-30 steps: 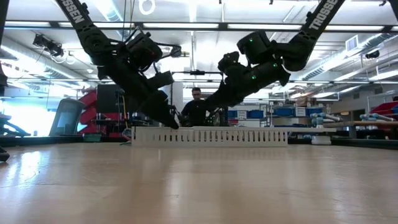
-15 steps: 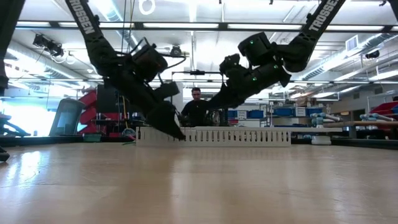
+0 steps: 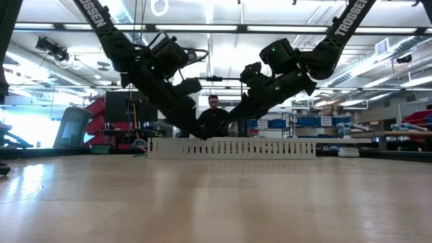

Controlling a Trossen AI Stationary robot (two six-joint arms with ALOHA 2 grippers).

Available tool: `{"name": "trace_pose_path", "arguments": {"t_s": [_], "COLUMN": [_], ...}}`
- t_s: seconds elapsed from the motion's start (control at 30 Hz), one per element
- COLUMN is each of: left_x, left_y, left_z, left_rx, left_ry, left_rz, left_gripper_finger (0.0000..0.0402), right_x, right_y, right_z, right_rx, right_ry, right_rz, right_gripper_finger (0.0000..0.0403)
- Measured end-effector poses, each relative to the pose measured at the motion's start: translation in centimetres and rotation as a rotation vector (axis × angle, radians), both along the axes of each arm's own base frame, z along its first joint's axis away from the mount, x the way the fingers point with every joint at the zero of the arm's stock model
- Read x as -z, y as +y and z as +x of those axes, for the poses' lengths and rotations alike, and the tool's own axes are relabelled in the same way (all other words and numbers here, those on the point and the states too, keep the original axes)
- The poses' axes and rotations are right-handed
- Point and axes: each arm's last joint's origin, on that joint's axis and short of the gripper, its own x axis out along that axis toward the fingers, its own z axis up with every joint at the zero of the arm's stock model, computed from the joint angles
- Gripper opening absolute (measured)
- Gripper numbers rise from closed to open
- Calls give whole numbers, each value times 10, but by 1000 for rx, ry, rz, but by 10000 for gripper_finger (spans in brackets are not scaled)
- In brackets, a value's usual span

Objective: Ziptie cables
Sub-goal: Close the white cable duct lid

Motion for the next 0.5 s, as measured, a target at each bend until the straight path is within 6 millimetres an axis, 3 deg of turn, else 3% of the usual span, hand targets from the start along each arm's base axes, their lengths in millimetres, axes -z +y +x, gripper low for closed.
{"name": "trace_pose_path", "arguments": {"t_s": [0.3,0.5], "left_x": [-8,-13], "left_y": [7,23], "left_z": [3,2], "left_rx": [-6,-20], "left_ry": [58,92], "left_rz": [133,102], "left_gripper_finger": [284,284], "right_x": [0,1], "right_y": [0,-1], "right_z": [-1,-1], "right_rx": [-23,-25], "right_ry": [1,3], "right_rz": [5,-2], "right_gripper_finger": [0,0]}}
